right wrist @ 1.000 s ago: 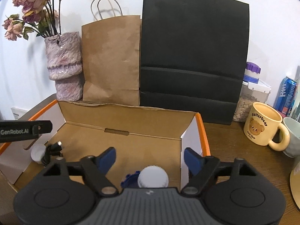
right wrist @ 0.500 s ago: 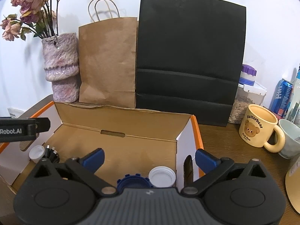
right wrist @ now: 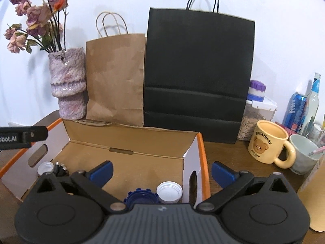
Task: Organize rigid objects
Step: 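Open both grippers to drop the cable and cap into the box, then move both tools back from the box toward the table items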
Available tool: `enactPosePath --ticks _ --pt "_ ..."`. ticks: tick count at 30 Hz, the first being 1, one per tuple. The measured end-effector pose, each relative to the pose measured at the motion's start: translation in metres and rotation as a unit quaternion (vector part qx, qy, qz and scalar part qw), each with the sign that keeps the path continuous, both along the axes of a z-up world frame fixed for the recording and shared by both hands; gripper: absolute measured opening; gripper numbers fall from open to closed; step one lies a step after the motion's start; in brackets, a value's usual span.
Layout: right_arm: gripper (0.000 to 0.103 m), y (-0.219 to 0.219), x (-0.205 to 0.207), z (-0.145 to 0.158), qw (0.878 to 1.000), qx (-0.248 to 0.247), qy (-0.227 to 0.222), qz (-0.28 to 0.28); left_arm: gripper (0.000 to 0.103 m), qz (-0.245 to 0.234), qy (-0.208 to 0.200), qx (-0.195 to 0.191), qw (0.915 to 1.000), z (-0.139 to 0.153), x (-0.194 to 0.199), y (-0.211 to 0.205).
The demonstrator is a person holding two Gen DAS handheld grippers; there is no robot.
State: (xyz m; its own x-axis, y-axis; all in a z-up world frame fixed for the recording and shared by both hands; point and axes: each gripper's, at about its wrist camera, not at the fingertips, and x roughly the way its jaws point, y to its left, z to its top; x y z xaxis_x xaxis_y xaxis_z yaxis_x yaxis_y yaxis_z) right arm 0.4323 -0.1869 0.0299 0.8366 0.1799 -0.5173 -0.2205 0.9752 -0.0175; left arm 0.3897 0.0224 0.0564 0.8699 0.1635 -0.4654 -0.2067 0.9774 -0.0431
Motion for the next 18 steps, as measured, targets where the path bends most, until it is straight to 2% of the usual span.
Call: enactPosePath --ticks 18 --pt "0.103 -0.02 -0.082 0.026 0.999 0.01 -0.051 0.004 0.103 -0.011 -0.036 -0.009 0.9992 0.022 -0.077 0.0"
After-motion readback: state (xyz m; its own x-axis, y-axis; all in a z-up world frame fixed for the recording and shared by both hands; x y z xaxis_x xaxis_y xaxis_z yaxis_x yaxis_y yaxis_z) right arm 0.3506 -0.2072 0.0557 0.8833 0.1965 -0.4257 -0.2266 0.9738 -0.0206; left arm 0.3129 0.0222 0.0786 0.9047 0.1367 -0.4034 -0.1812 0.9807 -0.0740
